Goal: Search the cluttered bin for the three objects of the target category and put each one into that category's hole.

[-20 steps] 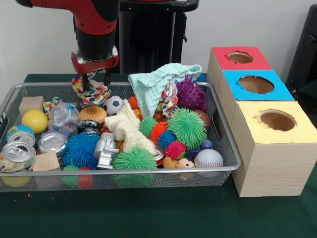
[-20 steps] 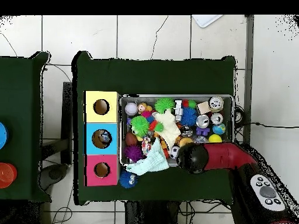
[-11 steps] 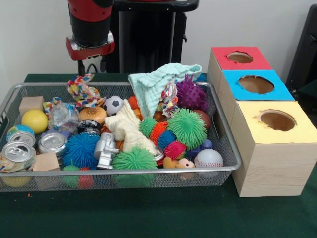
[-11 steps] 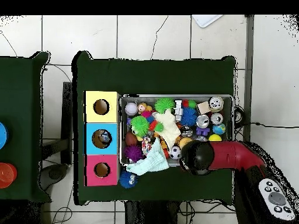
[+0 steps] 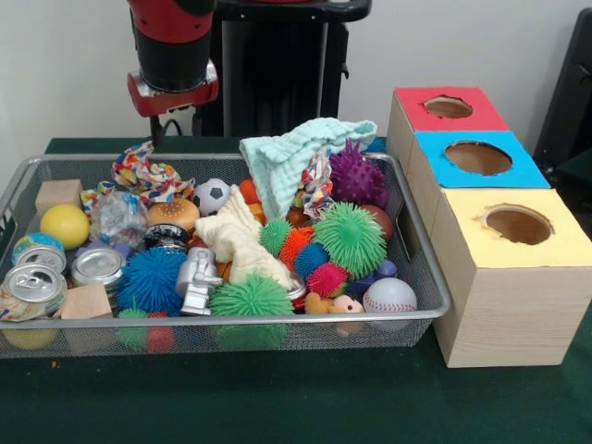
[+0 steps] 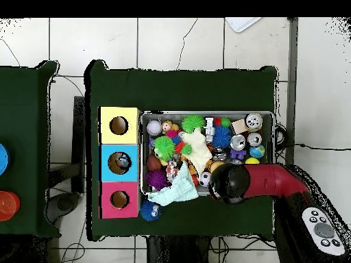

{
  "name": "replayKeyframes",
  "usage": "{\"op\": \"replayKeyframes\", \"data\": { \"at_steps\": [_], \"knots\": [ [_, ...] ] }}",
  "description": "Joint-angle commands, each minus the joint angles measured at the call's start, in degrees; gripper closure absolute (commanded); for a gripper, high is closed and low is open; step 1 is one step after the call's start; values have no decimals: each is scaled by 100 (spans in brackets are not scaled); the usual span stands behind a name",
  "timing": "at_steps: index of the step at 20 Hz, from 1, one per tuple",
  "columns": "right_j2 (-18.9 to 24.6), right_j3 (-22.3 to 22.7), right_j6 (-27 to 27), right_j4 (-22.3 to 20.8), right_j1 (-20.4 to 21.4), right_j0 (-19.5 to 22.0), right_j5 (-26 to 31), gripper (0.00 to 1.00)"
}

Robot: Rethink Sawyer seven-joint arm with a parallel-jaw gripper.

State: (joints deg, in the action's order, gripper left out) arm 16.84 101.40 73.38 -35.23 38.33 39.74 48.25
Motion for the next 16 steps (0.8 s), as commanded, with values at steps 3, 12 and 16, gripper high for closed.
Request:
{"op": "replayKeyframes", "data": {
  "at_steps": [3,12,16],
  "knots": [
    [588,-251,-1109,-186,-351,78,334,0],
    [775,-611,-1112,-1343,-215,43,-1030,0],
    [816,-649,-1078,-1644,71,13,-1171,0]
  ]
}}
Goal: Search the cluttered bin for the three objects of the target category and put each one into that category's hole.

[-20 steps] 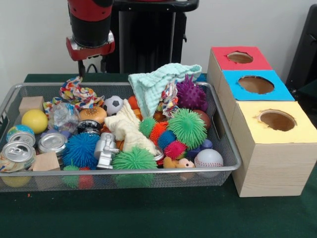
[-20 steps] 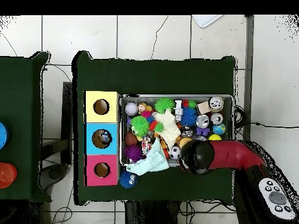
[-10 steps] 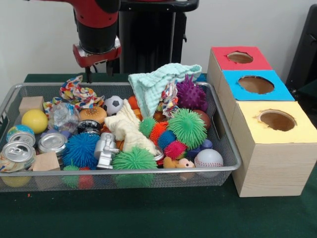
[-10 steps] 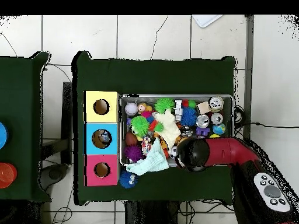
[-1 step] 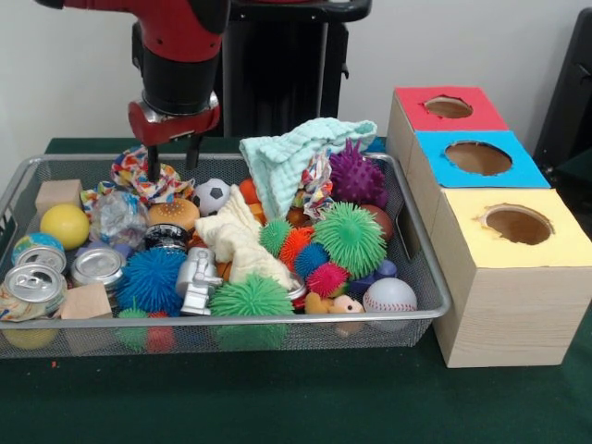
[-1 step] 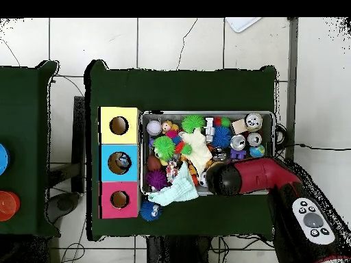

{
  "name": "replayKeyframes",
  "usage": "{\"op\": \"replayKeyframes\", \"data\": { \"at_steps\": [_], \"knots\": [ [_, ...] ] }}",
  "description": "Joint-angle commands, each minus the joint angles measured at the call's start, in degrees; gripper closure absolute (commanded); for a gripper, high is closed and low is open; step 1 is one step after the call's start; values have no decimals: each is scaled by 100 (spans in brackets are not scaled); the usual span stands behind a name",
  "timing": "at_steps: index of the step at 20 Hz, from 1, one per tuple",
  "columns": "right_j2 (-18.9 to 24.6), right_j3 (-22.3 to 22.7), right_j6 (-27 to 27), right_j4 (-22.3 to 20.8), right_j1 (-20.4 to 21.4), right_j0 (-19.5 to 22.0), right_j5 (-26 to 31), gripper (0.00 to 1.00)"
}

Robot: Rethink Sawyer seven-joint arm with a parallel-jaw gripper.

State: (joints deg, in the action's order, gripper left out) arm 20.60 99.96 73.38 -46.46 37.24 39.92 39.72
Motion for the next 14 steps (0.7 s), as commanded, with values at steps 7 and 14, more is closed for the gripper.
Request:
{"op": "replayKeyframes", "data": {
  "at_steps": [7,14],
  "knots": [
    [644,-375,-1242,-735,446,163,-674,0],
    [752,-216,-1078,-940,407,274,-1025,0]
  ]
}}
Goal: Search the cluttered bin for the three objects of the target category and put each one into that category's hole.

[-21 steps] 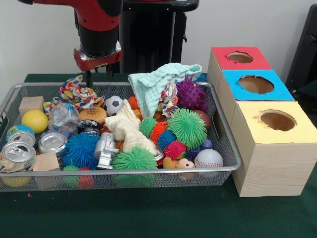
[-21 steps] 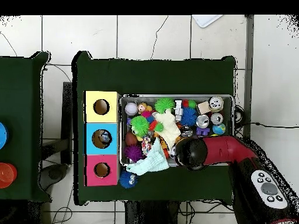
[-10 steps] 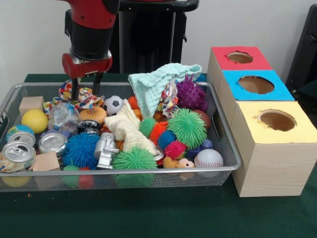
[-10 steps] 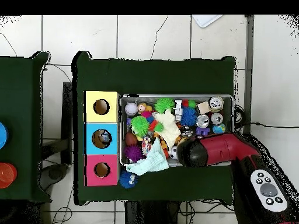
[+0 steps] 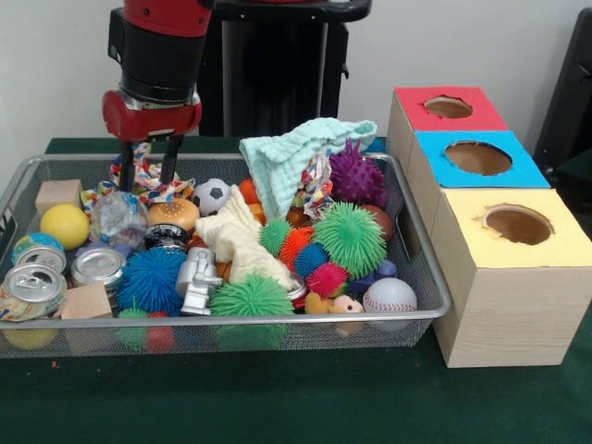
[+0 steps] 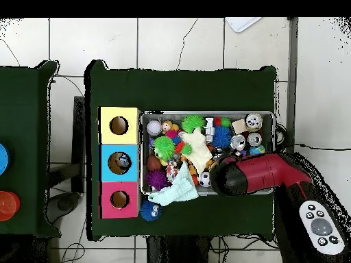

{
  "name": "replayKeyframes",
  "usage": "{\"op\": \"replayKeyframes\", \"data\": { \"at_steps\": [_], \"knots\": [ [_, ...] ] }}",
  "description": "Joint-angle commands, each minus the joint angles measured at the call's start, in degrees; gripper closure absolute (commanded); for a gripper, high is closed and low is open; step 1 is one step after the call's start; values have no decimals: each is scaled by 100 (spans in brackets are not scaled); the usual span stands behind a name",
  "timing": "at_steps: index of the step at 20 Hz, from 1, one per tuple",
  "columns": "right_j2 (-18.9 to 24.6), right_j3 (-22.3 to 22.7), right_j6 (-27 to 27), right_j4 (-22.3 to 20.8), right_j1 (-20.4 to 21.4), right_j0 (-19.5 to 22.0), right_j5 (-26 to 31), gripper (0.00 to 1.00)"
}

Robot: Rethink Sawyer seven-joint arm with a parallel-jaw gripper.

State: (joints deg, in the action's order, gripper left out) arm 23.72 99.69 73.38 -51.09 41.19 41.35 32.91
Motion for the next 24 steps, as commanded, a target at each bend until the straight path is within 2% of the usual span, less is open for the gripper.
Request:
{"op": "replayKeyframes", "data": {
  "at_steps": [1,4,6,10,13,16,20,24],
  "knots": [
    [451,-143,-1048,-493,14,160,-398,0],
    [423,-130,-947,-590,-97,164,-487,0],
    [467,-172,-940,-575,-297,231,-538,0],
    [310,-455,-757,-943,-827,214,-830,0],
    [166,-668,-688,-1145,-1169,203,-847,0],
    [-157,-884,-484,-1345,-1317,-37,-564,0],
    [-303,-1026,-394,-1190,-1566,-129,-91,0],
    [-489,-1114,-267,-1219,-1667,-312,31,0]
  ]
}}
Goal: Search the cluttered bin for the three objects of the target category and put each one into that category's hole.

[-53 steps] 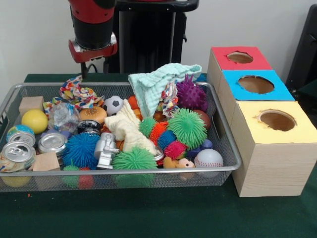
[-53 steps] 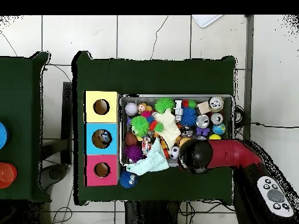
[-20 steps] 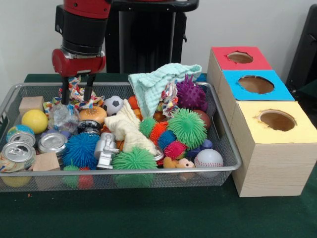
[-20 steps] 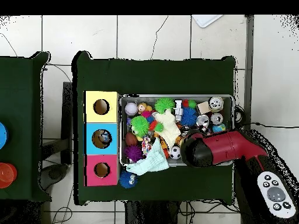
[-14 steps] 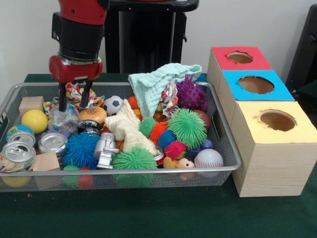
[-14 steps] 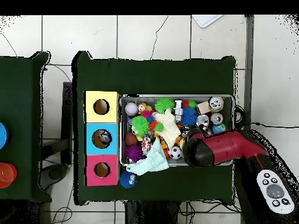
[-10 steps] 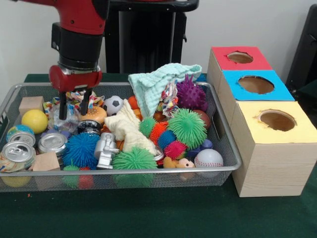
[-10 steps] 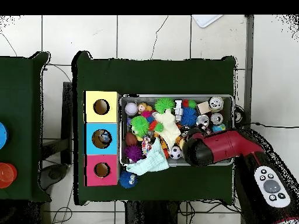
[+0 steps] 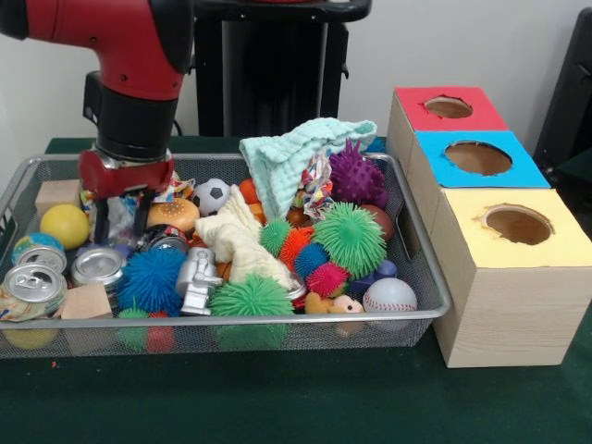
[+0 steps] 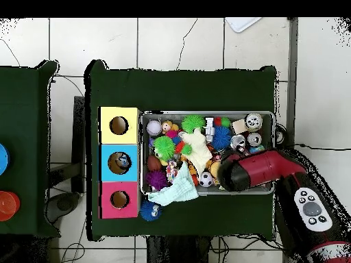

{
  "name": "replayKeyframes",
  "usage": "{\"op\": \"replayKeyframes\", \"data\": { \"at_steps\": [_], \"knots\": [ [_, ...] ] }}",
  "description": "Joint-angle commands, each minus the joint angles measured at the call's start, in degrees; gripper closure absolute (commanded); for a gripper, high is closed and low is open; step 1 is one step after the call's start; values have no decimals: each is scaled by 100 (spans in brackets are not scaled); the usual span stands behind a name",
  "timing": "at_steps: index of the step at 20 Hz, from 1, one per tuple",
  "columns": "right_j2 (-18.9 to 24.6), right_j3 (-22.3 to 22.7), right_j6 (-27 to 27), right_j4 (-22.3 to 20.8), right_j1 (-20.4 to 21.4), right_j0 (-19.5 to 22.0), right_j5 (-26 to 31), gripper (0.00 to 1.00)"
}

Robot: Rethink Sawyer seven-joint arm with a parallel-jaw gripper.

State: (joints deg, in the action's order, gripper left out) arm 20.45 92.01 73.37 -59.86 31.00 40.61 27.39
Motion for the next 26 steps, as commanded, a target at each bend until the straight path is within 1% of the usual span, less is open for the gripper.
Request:
{"op": "replayKeyframes", "data": {
  "at_steps": [1,3,7,10,14,17,21,22,23,26],
  "knots": [
    [-216,-362,-225,-346,-642,-292,594,0],
    [-371,-415,-194,-320,-628,-428,725,0],
    [-574,-472,-264,-156,-598,-565,987,0],
    [-585,-426,-373,73,-568,-528,1148,0],
    [-545,-416,-515,372,-560,-490,1527,0],
    [-632,-484,-484,446,-526,-616,1871,0],
    [-733,-405,-550,600,-322,-720,2328,0],
    [-779,-295,-633,755,-143,-772,2679,0],
    [-812,-276,-660,819,-97,-809,2867,0],
    [-814,-317,-672,901,-97,-866,3133,0]
  ]
}}
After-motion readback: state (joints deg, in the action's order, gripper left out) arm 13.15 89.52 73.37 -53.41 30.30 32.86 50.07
